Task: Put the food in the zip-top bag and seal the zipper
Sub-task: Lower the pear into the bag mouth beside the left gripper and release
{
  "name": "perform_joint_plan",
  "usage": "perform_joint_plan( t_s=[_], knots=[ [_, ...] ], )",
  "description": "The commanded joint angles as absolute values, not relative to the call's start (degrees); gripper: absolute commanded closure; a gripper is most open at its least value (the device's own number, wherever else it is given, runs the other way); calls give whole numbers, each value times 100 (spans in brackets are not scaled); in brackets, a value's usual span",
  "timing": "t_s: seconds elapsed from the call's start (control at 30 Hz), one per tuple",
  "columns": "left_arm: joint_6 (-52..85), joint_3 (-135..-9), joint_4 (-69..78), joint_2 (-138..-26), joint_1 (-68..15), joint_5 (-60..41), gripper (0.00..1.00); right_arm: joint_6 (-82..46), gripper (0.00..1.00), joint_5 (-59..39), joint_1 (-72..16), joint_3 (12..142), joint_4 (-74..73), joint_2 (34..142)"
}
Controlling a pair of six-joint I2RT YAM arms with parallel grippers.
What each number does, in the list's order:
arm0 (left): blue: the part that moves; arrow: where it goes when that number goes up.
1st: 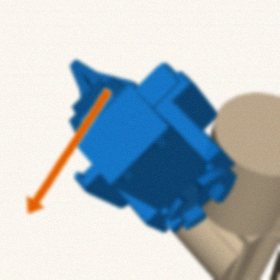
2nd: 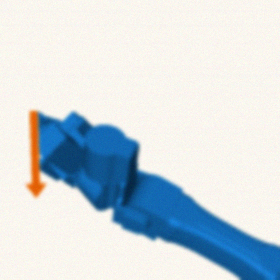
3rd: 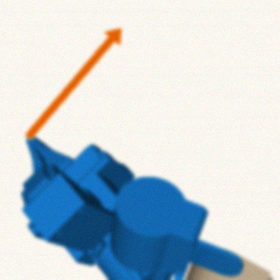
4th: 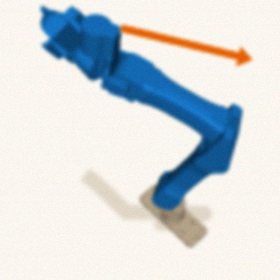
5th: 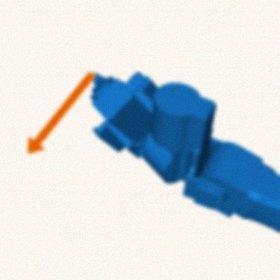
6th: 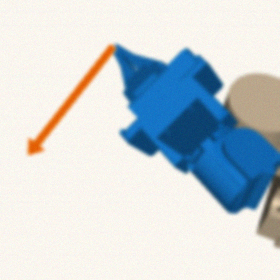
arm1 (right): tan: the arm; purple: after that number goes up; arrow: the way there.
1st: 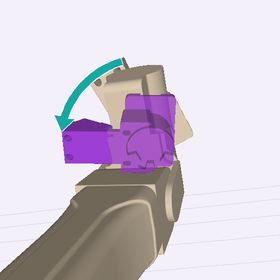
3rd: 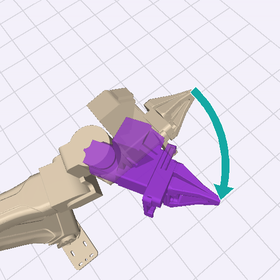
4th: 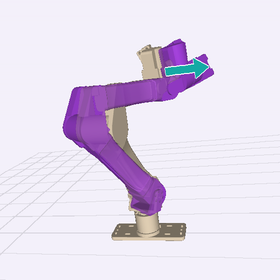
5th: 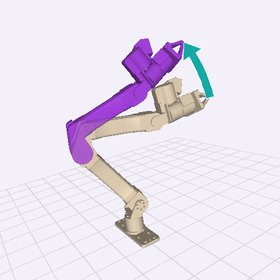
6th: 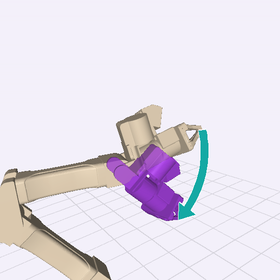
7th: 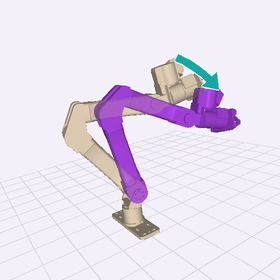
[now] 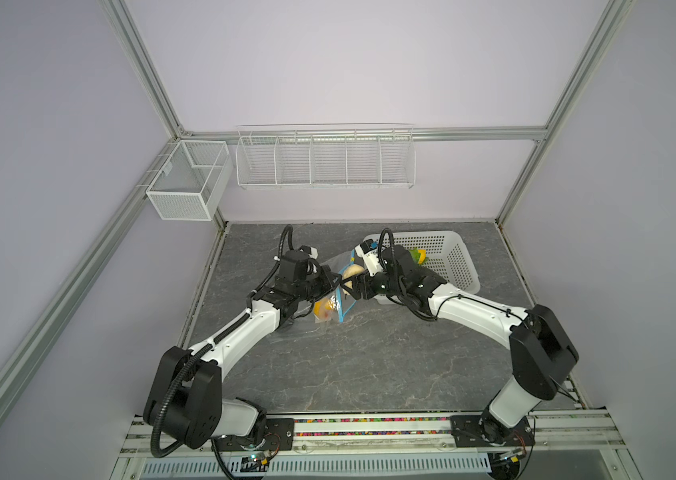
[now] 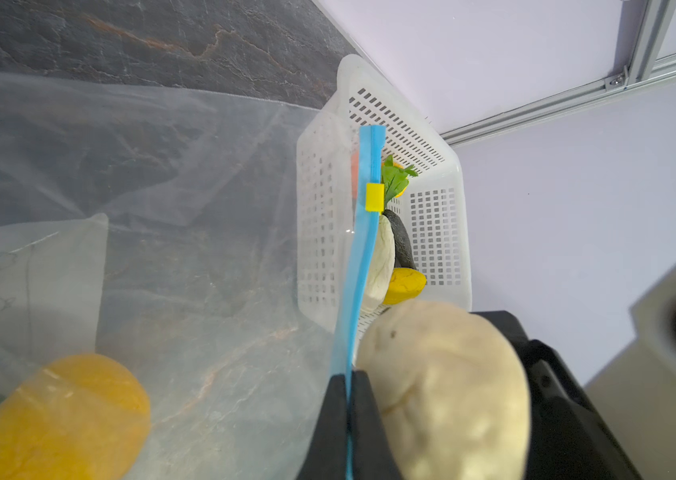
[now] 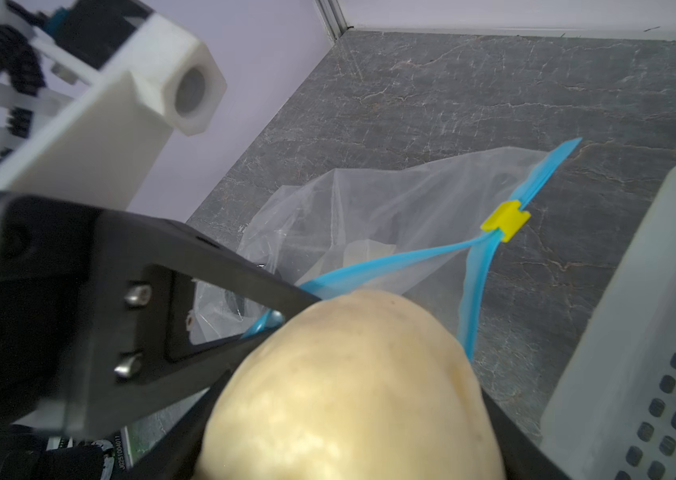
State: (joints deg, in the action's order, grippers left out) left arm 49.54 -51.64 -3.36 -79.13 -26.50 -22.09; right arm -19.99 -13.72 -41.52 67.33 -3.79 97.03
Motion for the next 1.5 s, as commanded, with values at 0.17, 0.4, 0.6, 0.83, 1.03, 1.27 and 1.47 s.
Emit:
perform_joint_plan(
  t_s=[0.17, 0.4, 0.6, 0.83, 1.03, 1.27, 1.47],
  knots=[
    [5172, -5230, -108, -7743, -2619, -2290, 100, -2013, 38, -1567, -4188, 6557, -758, 9892],
    [5230, -5203, -7, -7725, -2619, -2349, 100, -1864, 38, -1519, -4199, 6637, -527, 10056],
    [5258, -5118, 37, -7659, -2619, -2374, 100, -1845, 32, -1609, -4209, 6877, -273, 10299],
    [5199, -5103, -35, -7575, -2619, -2339, 100, -1780, 22, -1581, -4233, 7037, -100, 10399],
    [5198, -5071, -26, -7556, -2617, -2342, 100, -1699, 13, -1496, -4259, 7083, 26, 10354],
    [5190, -5012, -15, -7515, -2619, -2315, 100, -1664, 10, -1424, -4281, 7128, 122, 10332],
    [5175, -4987, -9, -7540, -2619, -2315, 100, -1676, 10, -1345, -4294, 7097, 159, 10251]
  ],
)
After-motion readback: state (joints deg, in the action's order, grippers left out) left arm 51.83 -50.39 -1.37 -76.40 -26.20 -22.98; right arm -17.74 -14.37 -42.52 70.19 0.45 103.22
